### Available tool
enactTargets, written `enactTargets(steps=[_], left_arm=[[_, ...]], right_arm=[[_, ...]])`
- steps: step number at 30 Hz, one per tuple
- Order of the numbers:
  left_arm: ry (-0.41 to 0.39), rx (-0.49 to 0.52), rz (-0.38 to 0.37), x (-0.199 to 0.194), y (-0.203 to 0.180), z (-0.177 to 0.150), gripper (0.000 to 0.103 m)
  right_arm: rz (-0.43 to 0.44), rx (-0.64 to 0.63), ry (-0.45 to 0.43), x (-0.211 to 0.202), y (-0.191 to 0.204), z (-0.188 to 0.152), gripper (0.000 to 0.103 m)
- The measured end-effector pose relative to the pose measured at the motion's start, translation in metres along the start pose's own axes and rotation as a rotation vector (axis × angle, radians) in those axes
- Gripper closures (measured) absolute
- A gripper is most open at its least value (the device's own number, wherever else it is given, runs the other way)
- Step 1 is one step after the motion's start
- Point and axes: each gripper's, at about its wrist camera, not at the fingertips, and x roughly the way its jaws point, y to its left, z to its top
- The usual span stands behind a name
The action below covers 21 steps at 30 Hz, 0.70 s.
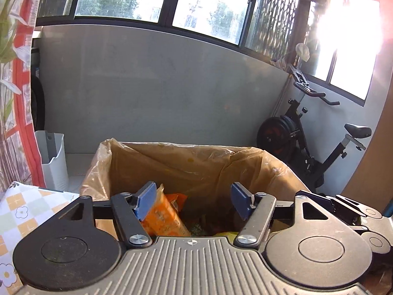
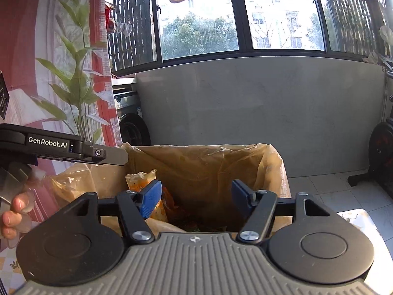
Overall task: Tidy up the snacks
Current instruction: 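Carry both packets over the box and open both tools to drop them inside, then lower the left tool to the green veggie chip bag while the right tool approaches a cracker packet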
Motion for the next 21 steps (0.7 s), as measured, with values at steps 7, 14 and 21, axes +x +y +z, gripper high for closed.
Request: enactTargets(steps=[7,14,21], left_arm=[[-0.020,0.051,0.028,-0.052,0.012,-0.016,0.027],[0.062,-0.004,0.037,-0.091,0.027,-0.071,0.024],[0.136,-0.031,0.074,-0.103,0.030,-0.114,0.024]], right_arm=[[0.008,0.015,-0.032,-0.040,0.004,-0.011,0.037],[0.019,0.021,-0.024,-0.073,0.019,-0.039,0.037],[0.012,0.060,0.064,-0.089,0.020,-0.083,0.037]])
